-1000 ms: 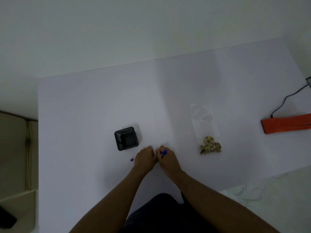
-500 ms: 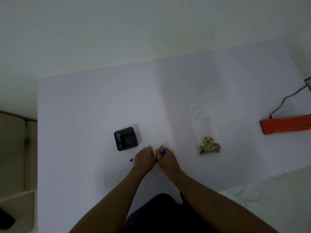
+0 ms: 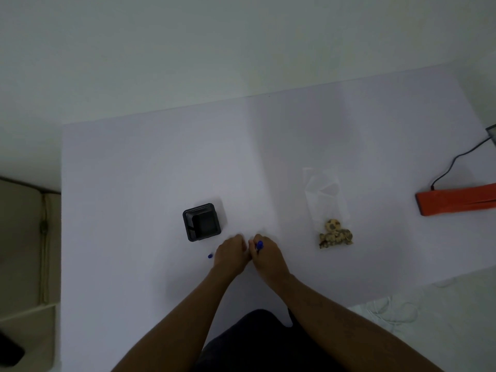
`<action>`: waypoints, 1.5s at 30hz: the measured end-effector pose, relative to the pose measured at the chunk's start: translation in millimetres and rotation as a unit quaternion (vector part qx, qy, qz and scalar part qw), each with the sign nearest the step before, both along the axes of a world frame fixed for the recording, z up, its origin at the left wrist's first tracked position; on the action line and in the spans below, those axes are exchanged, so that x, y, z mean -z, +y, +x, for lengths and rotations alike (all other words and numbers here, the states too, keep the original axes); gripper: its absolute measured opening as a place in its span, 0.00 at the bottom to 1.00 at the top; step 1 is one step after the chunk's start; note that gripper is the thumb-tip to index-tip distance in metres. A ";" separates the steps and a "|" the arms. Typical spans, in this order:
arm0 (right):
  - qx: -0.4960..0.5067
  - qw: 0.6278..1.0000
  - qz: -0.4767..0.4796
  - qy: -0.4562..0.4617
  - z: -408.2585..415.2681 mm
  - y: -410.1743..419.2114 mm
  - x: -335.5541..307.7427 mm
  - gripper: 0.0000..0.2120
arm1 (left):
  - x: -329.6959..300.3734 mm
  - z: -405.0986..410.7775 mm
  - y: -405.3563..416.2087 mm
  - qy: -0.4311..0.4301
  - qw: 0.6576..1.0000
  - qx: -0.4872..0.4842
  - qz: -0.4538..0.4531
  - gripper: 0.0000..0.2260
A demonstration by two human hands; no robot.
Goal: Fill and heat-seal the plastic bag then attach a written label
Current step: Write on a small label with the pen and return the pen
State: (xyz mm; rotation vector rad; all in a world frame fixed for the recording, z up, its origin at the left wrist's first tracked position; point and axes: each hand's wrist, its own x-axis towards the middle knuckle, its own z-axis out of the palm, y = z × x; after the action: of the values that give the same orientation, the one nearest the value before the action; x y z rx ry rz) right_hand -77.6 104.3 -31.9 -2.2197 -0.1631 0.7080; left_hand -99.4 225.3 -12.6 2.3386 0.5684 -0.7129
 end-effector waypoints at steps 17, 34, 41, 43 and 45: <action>0.001 1.000 -0.005 -0.013 -3.3 -7.2 12.1 0.13 | 7.0 -1.1 2.2 -0.015 1.000 0.002 -0.006 0.11; -0.006 1.000 -0.009 -0.015 -1.8 -6.3 11.4 0.14 | 9.3 -0.6 1.4 -0.016 1.000 0.003 -0.001 0.12; 0.002 0.999 -0.011 -0.034 -2.5 -9.1 13.2 0.15 | 8.8 -2.6 1.2 -0.019 1.000 -0.002 -0.012 0.11; 0.001 0.999 -0.012 -0.036 -2.2 -9.9 12.4 0.15 | 9.5 -2.4 1.1 -0.018 1.000 -0.005 -0.013 0.10; 0.000 0.999 -0.016 -0.038 -2.4 -10.3 11.8 0.15 | 9.0 -2.7 1.5 -0.015 1.000 -0.006 -0.013 0.10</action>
State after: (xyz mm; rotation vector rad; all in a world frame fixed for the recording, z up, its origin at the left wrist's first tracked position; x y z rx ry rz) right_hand -80.1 93.9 -43.6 -2.2792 -0.1905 0.6301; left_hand -102.1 226.8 -21.7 2.3165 0.5559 -0.6752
